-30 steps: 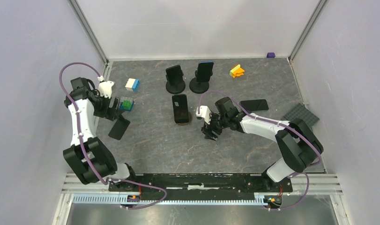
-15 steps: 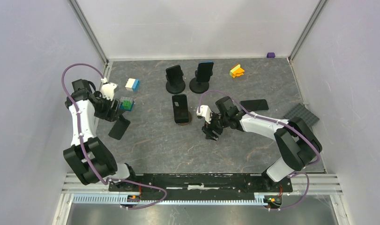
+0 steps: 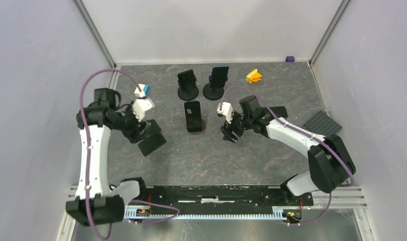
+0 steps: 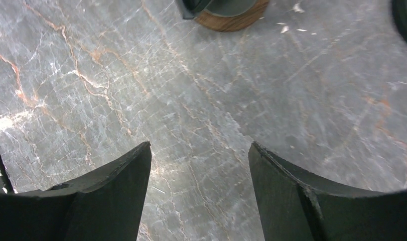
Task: Place the phone on the phone stand
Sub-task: Move the phone stand to the center of the board, then adjust the phone stand at the center of the board.
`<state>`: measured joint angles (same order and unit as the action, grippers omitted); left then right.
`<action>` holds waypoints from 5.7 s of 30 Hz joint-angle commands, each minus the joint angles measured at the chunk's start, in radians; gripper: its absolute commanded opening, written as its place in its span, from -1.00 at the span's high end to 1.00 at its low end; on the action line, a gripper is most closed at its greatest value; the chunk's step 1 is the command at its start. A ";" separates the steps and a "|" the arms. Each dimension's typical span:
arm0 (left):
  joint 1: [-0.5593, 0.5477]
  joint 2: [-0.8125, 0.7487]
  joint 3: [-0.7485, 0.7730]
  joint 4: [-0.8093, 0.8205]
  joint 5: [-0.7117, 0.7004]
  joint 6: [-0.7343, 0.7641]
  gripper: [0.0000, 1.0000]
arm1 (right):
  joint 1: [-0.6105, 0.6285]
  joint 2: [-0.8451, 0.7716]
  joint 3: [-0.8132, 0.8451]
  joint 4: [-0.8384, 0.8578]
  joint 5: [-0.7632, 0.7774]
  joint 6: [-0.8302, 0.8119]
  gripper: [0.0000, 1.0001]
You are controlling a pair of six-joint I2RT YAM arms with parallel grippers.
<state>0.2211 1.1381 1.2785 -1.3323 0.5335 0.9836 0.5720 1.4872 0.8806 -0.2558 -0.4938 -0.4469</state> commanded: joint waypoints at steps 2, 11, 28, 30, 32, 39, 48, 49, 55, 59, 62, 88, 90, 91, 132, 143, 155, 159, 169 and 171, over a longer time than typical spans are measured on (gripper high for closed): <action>-0.308 -0.129 0.029 -0.155 0.058 -0.002 -0.03 | -0.075 -0.118 0.040 -0.014 -0.059 0.039 -0.53; -0.644 -0.084 0.076 -0.052 0.128 -0.175 0.06 | -0.229 -0.250 0.006 -0.043 -0.119 0.056 -0.53; -1.140 0.357 0.174 0.652 -0.086 -0.495 0.12 | -0.627 -0.327 -0.073 -0.062 -0.286 0.105 -0.54; -1.147 0.413 0.195 0.709 -0.106 -0.541 0.15 | -0.666 -0.331 -0.075 -0.063 -0.308 0.111 -0.54; -1.153 0.469 0.217 0.738 -0.116 -0.565 0.16 | -0.690 -0.331 -0.079 -0.065 -0.331 0.111 -0.54; -1.173 0.577 0.222 0.839 -0.205 -0.623 0.20 | -0.724 -0.335 -0.091 -0.119 -0.443 0.010 -0.55; -1.171 0.604 0.170 0.976 -0.390 -0.806 0.28 | -0.725 -0.324 -0.187 -0.129 -0.539 -0.214 -0.50; -1.172 0.608 0.175 0.976 -0.403 -0.823 0.28 | -0.725 -0.326 -0.214 -0.090 -0.541 -0.206 -0.50; -1.171 0.624 0.213 0.956 -0.430 -0.925 0.33 | -0.687 -0.336 -0.330 0.155 -0.527 -0.112 -0.49; -1.163 0.634 0.240 0.934 -0.435 -0.972 0.37 | -0.631 -0.391 -0.441 0.421 -0.468 0.041 -0.58; -1.147 0.634 0.245 0.931 -0.411 -1.030 0.40 | -0.578 -0.401 -0.493 0.537 -0.389 0.102 -0.62; -1.049 0.551 0.194 0.969 -0.276 -1.203 0.46 | -0.379 -0.138 -0.533 1.002 -0.091 0.398 -0.24; -1.045 0.545 0.184 0.974 -0.273 -1.208 0.46 | -0.378 -0.130 -0.529 1.009 -0.091 0.401 -0.15; -1.042 0.543 0.177 0.977 -0.270 -1.211 0.46 | -0.378 -0.125 -0.526 1.009 -0.091 0.403 -0.12; -1.015 0.484 -0.107 1.273 -0.256 -1.292 0.61 | -0.342 -0.092 -0.430 1.054 -0.126 0.773 0.98; -1.087 0.515 -0.200 1.329 -0.325 -1.294 0.60 | -0.354 -0.105 -0.410 1.066 -0.134 0.840 1.00; -1.122 0.588 -0.212 1.356 -0.315 -1.344 0.54 | -0.387 -0.126 -0.413 1.102 -0.157 0.886 1.00; -1.129 0.613 -0.209 1.356 -0.303 -1.367 0.53 | -0.391 -0.134 -0.415 1.108 -0.161 0.894 1.00; -1.140 0.617 -0.209 1.356 -0.322 -1.349 0.46 | -0.399 -0.129 -0.416 1.114 -0.170 0.884 1.00; -1.141 0.622 -0.211 1.356 -0.320 -1.351 0.45 | -0.399 -0.128 -0.412 1.121 -0.172 0.888 1.00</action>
<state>-0.8726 1.7096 1.1057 0.1944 0.1200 -0.3683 0.1932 1.4128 0.3908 0.6479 -0.6552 0.3679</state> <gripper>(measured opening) 0.725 0.173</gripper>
